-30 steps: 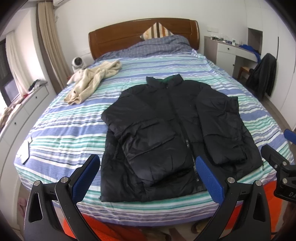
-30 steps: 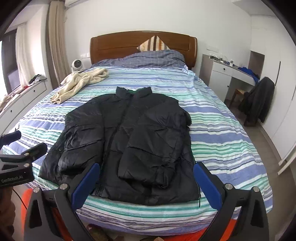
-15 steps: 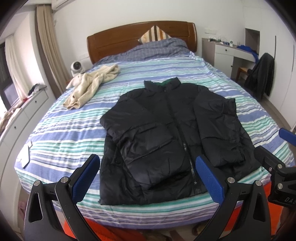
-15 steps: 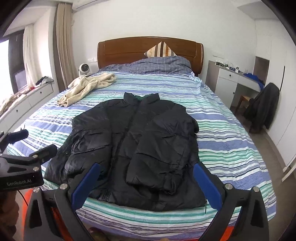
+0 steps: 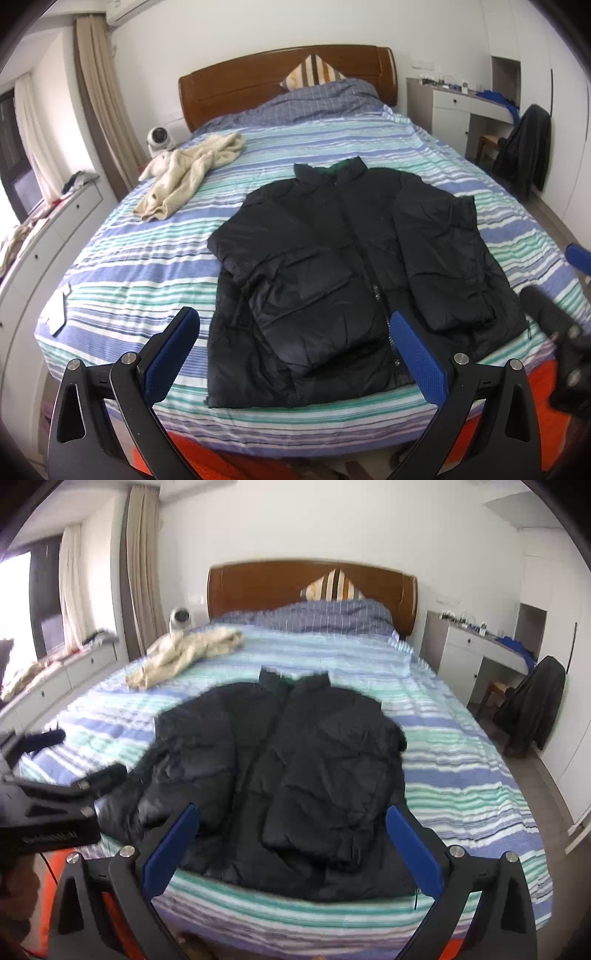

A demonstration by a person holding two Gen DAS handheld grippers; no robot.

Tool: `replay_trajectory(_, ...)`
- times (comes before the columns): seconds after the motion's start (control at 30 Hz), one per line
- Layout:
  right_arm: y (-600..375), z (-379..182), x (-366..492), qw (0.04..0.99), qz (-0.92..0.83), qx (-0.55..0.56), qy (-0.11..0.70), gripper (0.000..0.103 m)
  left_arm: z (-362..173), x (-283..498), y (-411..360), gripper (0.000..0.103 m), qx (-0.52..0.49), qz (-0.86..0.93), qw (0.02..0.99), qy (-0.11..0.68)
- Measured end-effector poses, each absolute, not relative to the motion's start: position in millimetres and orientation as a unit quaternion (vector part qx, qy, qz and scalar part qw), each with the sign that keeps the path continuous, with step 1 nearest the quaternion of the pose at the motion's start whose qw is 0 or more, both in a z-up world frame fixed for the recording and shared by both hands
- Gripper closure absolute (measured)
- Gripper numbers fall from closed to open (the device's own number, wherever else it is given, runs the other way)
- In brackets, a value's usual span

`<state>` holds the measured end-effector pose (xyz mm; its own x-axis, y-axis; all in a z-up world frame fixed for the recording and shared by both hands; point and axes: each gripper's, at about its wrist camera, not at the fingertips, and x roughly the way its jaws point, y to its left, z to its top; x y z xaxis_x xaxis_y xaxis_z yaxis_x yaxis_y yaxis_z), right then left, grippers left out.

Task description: Fold large clothes

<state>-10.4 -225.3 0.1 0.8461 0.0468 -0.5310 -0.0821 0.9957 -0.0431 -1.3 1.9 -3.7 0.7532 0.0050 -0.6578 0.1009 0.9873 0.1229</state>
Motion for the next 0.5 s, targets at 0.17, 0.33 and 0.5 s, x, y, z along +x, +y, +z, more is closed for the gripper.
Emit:
replay_trajectory(0.17, -234, 2, -11, 0.961, 0.039, -0.016, 0.272, 0.000, -7, -2, 3, 0.000, 0.072, -0.026, 0.933, 0.352)
replay_trajectory(0.33, -230, -11, -8, 0.956, 0.078, -0.035, 0.279, 0.000, -9, -2, 4, 0.000, 0.082, -0.020, 0.932, 0.353)
replay_trajectory(0.5, -219, -71, 26, 0.930, 0.107, -0.144, 0.320, 0.000, -12, -4, 11, 0.000, 0.073, -0.012, 0.931, 0.356)
